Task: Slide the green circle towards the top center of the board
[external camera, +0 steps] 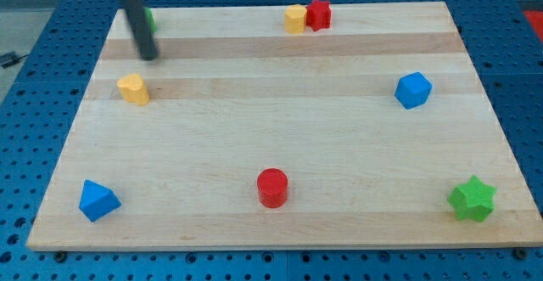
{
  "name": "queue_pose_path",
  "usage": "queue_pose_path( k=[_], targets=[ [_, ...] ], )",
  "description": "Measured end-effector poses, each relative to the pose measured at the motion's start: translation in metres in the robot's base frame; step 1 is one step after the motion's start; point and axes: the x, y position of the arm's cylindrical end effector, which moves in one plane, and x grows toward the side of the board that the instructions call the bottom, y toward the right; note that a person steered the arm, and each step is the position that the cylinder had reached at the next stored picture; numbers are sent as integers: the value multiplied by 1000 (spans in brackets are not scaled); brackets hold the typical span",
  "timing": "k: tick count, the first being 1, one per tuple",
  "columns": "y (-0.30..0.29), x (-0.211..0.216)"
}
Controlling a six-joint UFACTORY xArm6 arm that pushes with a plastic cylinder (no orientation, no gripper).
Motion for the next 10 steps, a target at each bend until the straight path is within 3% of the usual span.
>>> queue_pose_path(
  k=[1, 2, 4, 6, 7, 9, 10],
  targets=[
    [-41, -2],
    [-44, -5],
    [-36, -86],
    [103, -77],
    [122, -87],
    [47, -103],
    [91, -103]
  ],
)
